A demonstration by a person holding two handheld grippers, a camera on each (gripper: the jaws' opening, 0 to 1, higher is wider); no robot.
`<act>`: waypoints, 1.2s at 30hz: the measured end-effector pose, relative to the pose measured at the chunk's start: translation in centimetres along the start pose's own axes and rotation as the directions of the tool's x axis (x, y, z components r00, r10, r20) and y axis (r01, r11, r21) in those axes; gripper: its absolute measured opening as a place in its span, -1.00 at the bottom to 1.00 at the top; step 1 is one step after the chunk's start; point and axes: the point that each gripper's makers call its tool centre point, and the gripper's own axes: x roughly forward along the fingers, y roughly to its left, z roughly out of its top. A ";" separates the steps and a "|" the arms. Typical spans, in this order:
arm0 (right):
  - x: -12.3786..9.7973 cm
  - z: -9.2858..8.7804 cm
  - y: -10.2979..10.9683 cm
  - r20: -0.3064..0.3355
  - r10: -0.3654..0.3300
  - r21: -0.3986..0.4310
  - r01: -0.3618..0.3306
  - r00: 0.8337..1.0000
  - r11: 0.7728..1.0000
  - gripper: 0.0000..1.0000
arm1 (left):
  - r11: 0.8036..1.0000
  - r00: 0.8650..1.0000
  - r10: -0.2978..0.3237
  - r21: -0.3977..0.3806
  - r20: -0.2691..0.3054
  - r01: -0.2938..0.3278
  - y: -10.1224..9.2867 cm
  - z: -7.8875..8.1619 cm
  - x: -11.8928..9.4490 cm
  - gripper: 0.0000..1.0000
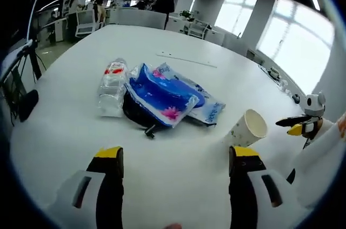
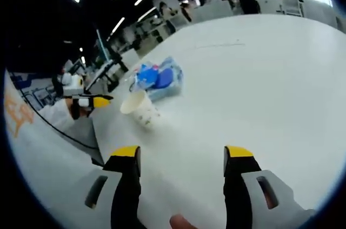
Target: Arrange the tabletop items into an orderly group along one side of the table until the central work area is clear of visible clutter.
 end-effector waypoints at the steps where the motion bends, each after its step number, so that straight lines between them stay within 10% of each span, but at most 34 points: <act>1: 0.0 0.0 0.0 -0.001 0.000 0.000 0.000 1.000 1.000 0.21 | 1.000 1.000 0.005 0.000 0.003 -0.005 0.3 0.4 0.1 0.48; 15: 0.4 -0.2 0.0 -0.023 -0.006 0.000 0.006 1.000 1.000 0.18 | 0.993 0.992 0.119 -0.015 0.052 -0.118 5.6 6.4 1.4 0.32; 36: 3.0 0.1 1.1 -0.105 0.038 0.001 -0.038 0.994 0.999 0.15 | 0.981 0.981 0.189 0.044 -0.042 -0.187 10.7 12.0 6.9 0.15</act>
